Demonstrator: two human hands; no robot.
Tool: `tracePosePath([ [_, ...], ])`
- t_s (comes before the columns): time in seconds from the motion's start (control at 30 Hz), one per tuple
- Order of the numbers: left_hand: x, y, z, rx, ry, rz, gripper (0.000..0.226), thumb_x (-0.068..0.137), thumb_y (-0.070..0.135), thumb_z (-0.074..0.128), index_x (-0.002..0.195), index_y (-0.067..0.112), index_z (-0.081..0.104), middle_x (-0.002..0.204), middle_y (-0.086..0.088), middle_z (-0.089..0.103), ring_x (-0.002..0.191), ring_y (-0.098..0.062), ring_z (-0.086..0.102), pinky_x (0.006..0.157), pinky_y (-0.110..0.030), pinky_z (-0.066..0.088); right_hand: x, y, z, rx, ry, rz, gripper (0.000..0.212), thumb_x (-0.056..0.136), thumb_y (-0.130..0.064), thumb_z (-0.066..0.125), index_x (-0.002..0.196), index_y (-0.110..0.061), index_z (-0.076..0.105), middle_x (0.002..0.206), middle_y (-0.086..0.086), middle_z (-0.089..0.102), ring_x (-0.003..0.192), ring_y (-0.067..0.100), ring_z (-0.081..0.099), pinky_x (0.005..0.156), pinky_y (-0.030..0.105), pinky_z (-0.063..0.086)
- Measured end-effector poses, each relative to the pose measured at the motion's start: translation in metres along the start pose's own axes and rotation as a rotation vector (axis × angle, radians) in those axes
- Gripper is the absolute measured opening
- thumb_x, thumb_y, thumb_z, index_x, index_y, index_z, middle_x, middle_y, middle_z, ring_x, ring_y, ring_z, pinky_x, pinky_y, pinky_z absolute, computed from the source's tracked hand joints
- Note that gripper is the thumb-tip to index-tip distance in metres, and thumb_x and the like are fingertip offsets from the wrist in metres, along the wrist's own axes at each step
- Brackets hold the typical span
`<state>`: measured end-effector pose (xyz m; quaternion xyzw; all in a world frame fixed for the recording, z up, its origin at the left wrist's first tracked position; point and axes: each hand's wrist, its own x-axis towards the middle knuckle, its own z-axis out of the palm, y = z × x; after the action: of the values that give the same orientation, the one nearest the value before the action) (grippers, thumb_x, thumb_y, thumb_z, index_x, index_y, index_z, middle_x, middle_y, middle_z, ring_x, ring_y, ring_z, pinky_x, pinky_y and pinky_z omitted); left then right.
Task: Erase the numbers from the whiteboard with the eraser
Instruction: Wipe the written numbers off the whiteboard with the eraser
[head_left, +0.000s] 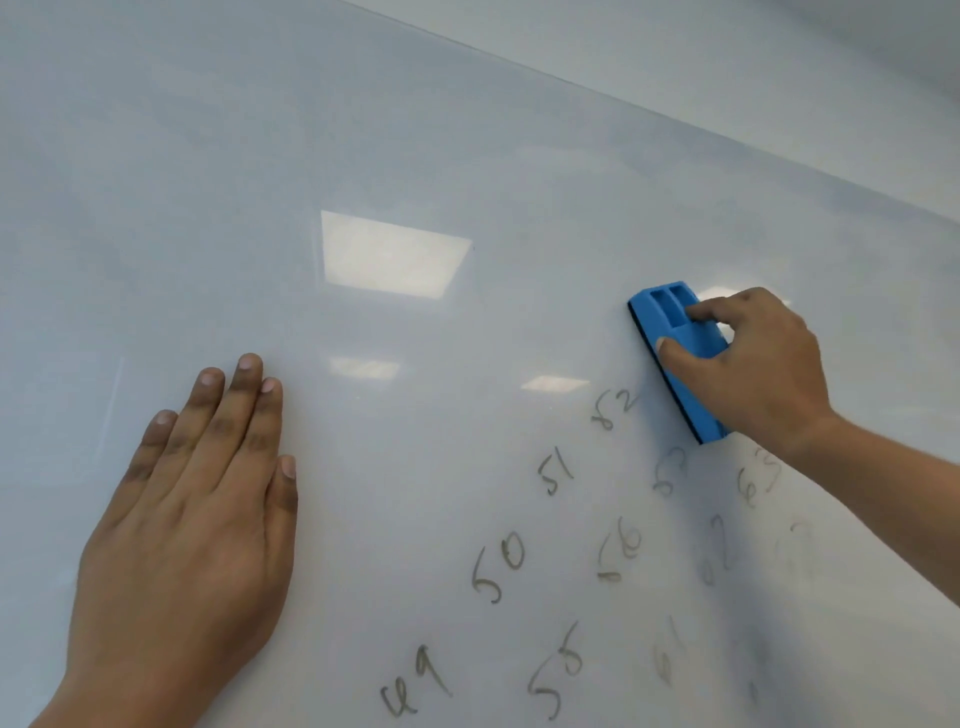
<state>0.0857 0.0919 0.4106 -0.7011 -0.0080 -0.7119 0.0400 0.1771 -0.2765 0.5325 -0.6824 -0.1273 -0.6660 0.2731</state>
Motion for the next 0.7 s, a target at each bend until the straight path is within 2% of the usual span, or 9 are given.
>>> tracePosePath([
  [0.13, 0.001, 0.000, 0.000, -0.005, 0.001, 0.005, 0.059, 0.103, 0.031, 0.023, 0.154, 0.004, 0.033, 0.165, -0.007, 0.025, 0.153, -0.023, 0.020, 0.124, -0.050, 0.020, -0.018, -0.001, 0.000, -0.050, -0.052, -0.177, 0.044, 0.078, -0.050, 0.070, 0.115, -0.025, 0.067, 0.104, -0.006, 0.055, 0.087, 0.016, 0.054, 0.076, 0.030, 0.040],
  [0.27, 0.001, 0.002, -0.001, 0.001, -0.030, -0.020, 0.060, 0.104, 0.034, 0.019, 0.156, 0.007, 0.029, 0.167, -0.002, 0.019, 0.154, -0.017, 0.013, 0.126, -0.040, 0.010, 0.000, 0.012, -0.004, -0.035, -0.015, 0.043, 0.049, 0.078, -0.049, 0.068, 0.119, -0.022, 0.066, 0.118, 0.002, 0.056, 0.104, 0.020, 0.053, 0.084, 0.033, 0.041],
  [0.37, 0.003, 0.008, -0.004, 0.019, -0.008, -0.024, 0.058, 0.104, 0.030, 0.023, 0.156, 0.005, 0.031, 0.166, -0.005, 0.022, 0.154, -0.020, 0.017, 0.126, -0.035, 0.007, -0.001, -0.003, -0.001, 0.029, -0.001, 0.023, 0.048, 0.079, -0.047, 0.071, 0.119, -0.021, 0.066, 0.117, 0.003, 0.054, 0.103, 0.020, 0.053, 0.083, 0.031, 0.041],
  [0.53, 0.004, 0.012, -0.009, 0.062, -0.020, -0.034, 0.055, 0.106, 0.027, 0.026, 0.157, 0.007, 0.027, 0.167, -0.006, 0.020, 0.155, -0.022, 0.015, 0.127, -0.035, 0.006, -0.079, -0.072, 0.001, 0.080, -0.199, -0.326, 0.049, 0.075, -0.051, 0.072, 0.115, -0.023, 0.069, 0.102, -0.002, 0.054, 0.087, 0.020, 0.054, 0.076, 0.038, 0.048],
  [0.7, -0.001, 0.009, -0.011, 0.056, -0.027, -0.036, 0.054, 0.108, 0.027, 0.027, 0.159, 0.008, 0.023, 0.168, -0.006, 0.018, 0.155, -0.021, 0.012, 0.127, -0.035, 0.005, -0.220, -0.103, -0.003, 0.102, -0.430, -0.795, 0.039, 0.069, -0.037, 0.068, 0.102, -0.017, 0.073, 0.093, 0.006, 0.061, 0.072, 0.025, 0.054, 0.063, 0.036, 0.040],
])
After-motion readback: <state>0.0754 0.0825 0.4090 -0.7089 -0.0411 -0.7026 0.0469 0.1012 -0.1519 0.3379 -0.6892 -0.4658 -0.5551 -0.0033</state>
